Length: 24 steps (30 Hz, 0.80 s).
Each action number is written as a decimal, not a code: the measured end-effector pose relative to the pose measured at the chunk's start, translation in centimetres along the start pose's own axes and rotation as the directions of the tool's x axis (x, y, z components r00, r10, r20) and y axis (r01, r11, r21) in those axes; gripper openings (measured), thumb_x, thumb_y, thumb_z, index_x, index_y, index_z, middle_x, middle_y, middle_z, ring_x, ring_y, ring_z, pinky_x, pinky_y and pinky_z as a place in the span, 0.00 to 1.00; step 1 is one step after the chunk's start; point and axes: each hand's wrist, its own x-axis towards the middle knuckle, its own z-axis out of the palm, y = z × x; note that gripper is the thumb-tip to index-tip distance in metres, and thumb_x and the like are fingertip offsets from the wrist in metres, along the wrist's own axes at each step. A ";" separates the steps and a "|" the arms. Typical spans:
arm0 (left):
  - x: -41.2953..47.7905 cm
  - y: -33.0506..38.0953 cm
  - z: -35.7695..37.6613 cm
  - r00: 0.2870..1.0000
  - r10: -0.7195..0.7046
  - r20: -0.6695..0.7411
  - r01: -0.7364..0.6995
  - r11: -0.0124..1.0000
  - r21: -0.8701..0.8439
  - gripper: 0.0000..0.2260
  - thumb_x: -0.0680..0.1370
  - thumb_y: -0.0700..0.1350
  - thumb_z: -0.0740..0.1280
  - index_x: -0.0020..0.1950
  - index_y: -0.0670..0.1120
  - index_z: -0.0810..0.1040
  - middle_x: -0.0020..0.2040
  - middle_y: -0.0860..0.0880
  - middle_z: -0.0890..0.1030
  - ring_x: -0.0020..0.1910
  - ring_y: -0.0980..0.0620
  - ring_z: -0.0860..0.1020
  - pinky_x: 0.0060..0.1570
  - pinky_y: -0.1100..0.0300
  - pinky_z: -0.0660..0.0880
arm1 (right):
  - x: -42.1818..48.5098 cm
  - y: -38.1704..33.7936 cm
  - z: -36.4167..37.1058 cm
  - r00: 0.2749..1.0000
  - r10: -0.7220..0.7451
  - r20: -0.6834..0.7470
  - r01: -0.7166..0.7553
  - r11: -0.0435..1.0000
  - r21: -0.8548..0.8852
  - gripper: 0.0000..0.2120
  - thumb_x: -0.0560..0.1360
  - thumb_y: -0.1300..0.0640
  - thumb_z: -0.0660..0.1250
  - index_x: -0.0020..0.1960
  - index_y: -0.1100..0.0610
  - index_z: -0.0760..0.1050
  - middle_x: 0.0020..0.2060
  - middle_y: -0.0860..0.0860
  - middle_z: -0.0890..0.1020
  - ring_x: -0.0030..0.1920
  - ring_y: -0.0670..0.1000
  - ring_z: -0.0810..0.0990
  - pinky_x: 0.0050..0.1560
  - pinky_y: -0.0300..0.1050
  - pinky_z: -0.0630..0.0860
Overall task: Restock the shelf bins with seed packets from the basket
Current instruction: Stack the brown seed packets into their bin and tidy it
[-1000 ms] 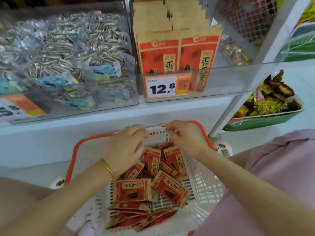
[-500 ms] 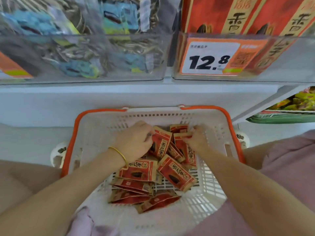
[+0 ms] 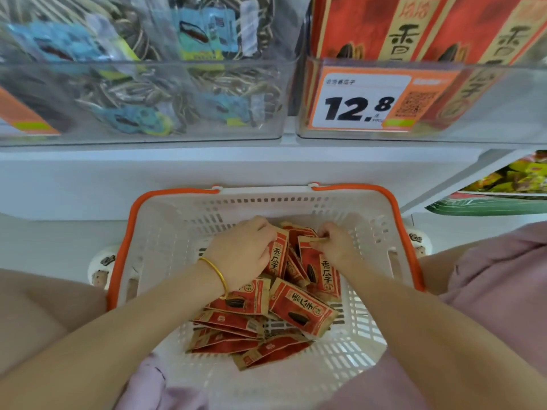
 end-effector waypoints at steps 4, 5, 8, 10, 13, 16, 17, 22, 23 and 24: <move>0.2 0.7 -0.1 0.999 0.053 -0.012 -0.052 0.997 0.052 0.14 0.80 0.46 0.55 0.65 0.47 0.70 0.63 0.50 0.69 0.58 0.50 0.71 0.53 0.54 0.74 | -2.7 -2.4 -4.6 0.987 -0.131 -0.098 0.127 0.991 -0.043 0.12 0.73 0.63 0.68 0.37 0.52 0.67 0.34 0.48 0.75 0.37 0.50 0.75 0.40 0.45 0.72; 0.3 0.9 -0.2 0.999 0.052 -0.013 -0.051 0.998 0.028 0.15 0.80 0.46 0.57 0.67 0.48 0.68 0.64 0.50 0.68 0.60 0.50 0.70 0.55 0.53 0.73 | -3.5 -3.3 -6.1 0.981 -0.162 -0.105 0.157 0.986 -0.050 0.12 0.73 0.62 0.68 0.37 0.52 0.68 0.33 0.48 0.76 0.36 0.49 0.75 0.39 0.44 0.73; 0.4 2.0 -0.7 0.999 -0.026 -0.023 0.021 0.979 -0.205 0.28 0.78 0.51 0.63 0.75 0.49 0.56 0.72 0.49 0.63 0.68 0.50 0.65 0.66 0.52 0.67 | -6.6 -5.5 -10.5 0.970 -0.235 -0.066 0.242 0.962 0.131 0.14 0.71 0.65 0.71 0.37 0.53 0.68 0.34 0.48 0.76 0.34 0.47 0.76 0.36 0.36 0.74; 0.1 3.2 -1.7 0.998 -0.056 -0.014 0.044 0.890 -0.454 0.36 0.74 0.53 0.69 0.76 0.50 0.52 0.73 0.51 0.61 0.71 0.54 0.63 0.68 0.55 0.65 | -9.0 -6.3 -12.6 0.963 -0.269 -0.003 0.247 0.881 0.404 0.14 0.70 0.70 0.70 0.37 0.57 0.68 0.33 0.48 0.80 0.35 0.47 0.79 0.35 0.35 0.76; -0.5 5.1 -2.9 1.000 0.005 -0.021 -0.018 0.740 -0.672 0.27 0.71 0.47 0.73 0.66 0.56 0.63 0.62 0.58 0.70 0.56 0.71 0.70 0.59 0.70 0.70 | -11.2 -7.5 -13.7 0.942 -0.331 0.046 0.234 0.750 0.618 0.13 0.68 0.72 0.71 0.39 0.59 0.68 0.32 0.47 0.82 0.33 0.45 0.81 0.35 0.38 0.77; -0.8 6.7 -3.6 0.992 0.058 -0.108 -0.118 0.680 -0.723 0.31 0.67 0.52 0.76 0.64 0.57 0.63 0.60 0.58 0.71 0.55 0.66 0.73 0.50 0.73 0.72 | -12.2 -8.8 -13.8 0.940 -0.339 -0.045 0.252 0.598 0.761 0.15 0.62 0.66 0.75 0.41 0.57 0.71 0.34 0.49 0.82 0.34 0.48 0.81 0.36 0.43 0.79; -0.8 7.1 -3.6 0.990 0.052 -0.133 -0.134 0.652 -0.746 0.37 0.64 0.55 0.76 0.67 0.53 0.62 0.62 0.56 0.71 0.57 0.62 0.74 0.52 0.69 0.73 | -12.5 -9.1 -13.9 0.944 -0.322 -0.076 0.247 0.534 0.809 0.15 0.61 0.64 0.74 0.43 0.57 0.71 0.35 0.50 0.83 0.34 0.48 0.81 0.36 0.44 0.80; -0.7 9.8 -5.9 0.947 0.042 -0.318 -0.280 0.592 -0.756 0.30 0.69 0.48 0.75 0.67 0.50 0.66 0.60 0.52 0.78 0.56 0.60 0.78 0.54 0.61 0.77 | -14.4 -11.1 -15.6 0.940 -0.272 -0.208 0.316 0.455 0.833 0.18 0.64 0.59 0.76 0.51 0.57 0.74 0.44 0.54 0.84 0.42 0.52 0.83 0.43 0.49 0.81; -0.7 10.4 -6.8 0.937 0.049 -0.345 -0.306 0.592 -0.745 0.29 0.69 0.51 0.74 0.67 0.50 0.67 0.60 0.52 0.78 0.56 0.59 0.78 0.56 0.58 0.77 | -14.8 -11.2 -16.4 0.941 -0.268 -0.204 0.309 0.441 0.843 0.19 0.66 0.56 0.75 0.54 0.58 0.74 0.47 0.56 0.83 0.46 0.53 0.83 0.47 0.51 0.81; -0.6 11.1 -7.8 0.927 0.068 -0.370 -0.336 0.588 -0.736 0.29 0.69 0.53 0.73 0.66 0.50 0.68 0.60 0.52 0.78 0.57 0.57 0.78 0.57 0.55 0.77 | -15.3 -11.1 -17.3 0.945 -0.278 -0.173 0.283 0.426 0.860 0.21 0.68 0.52 0.73 0.58 0.58 0.73 0.51 0.57 0.83 0.49 0.55 0.83 0.51 0.53 0.80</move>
